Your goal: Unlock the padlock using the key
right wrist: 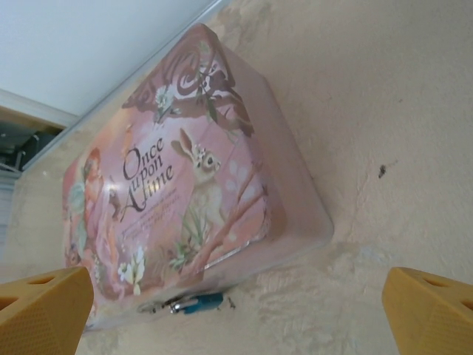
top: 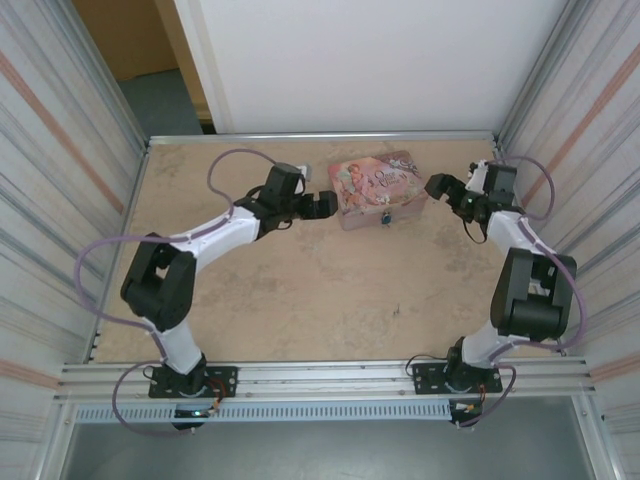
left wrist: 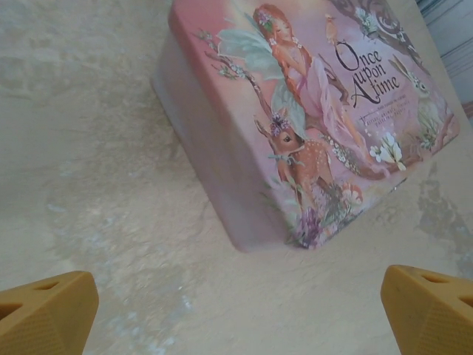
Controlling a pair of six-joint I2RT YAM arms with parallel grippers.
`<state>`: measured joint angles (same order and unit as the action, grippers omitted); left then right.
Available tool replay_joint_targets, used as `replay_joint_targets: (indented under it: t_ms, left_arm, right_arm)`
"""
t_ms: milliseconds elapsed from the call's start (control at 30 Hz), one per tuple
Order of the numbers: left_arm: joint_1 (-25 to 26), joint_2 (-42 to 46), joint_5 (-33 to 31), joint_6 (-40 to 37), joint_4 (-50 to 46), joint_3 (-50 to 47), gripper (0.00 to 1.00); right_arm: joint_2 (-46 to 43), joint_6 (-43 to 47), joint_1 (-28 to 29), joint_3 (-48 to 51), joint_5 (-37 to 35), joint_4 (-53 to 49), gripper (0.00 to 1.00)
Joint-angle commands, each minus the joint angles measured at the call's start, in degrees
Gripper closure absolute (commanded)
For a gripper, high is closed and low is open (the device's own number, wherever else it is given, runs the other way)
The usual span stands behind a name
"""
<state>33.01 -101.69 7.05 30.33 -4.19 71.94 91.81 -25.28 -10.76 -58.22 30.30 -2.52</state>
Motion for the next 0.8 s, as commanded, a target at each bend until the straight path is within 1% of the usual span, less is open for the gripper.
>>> replay_joint_targets:
  t_ms: [0, 100, 367, 500, 533, 600, 767]
  left_arm:
    - [0.00, -3.45, 4.56, 6.45, 1.31, 3.53, 0.01]
    - [0.03, -7.12, 7.67, 9.50, 3.42, 5.99, 0.01]
    - [0.12, -15.48, 11.94, 12.21, 4.53, 13.60, 0.01]
    - [0.12, -18.02, 14.11, 12.42, 4.11, 17.40, 0.01]
    - [0.12, -19.98, 14.32, 12.59, 3.90, 18.21, 0.01]
    - [0.12, -21.05, 14.37, 13.01, 3.94, 19.21, 0.01]
    - [0.12, -23.00, 15.70, 13.28, 4.57, 21.70, 0.01]
  right_arm:
    - [4.65, 0.76, 0.72, -5.16, 3.75, 0.30, 0.01]
    - [9.20, 1.53, 1.16, -9.01, 6.77, -0.46, 0.01]
    - [17.95, 2.81, 3.54, -16.61, 8.72, -1.60, 0.01]
    - [20.11, 3.62, 3.90, -18.61, 10.15, -2.08, 0.00]
    - [20.63, 3.97, 3.99, -19.13, 10.90, -2.44, 0.02]
    - [21.36, 4.46, 4.25, -20.03, 11.78, -3.54, 0.05]
    - [20.52, 5.70, 5.05, -19.45, 12.84, -4.93, 0.07]
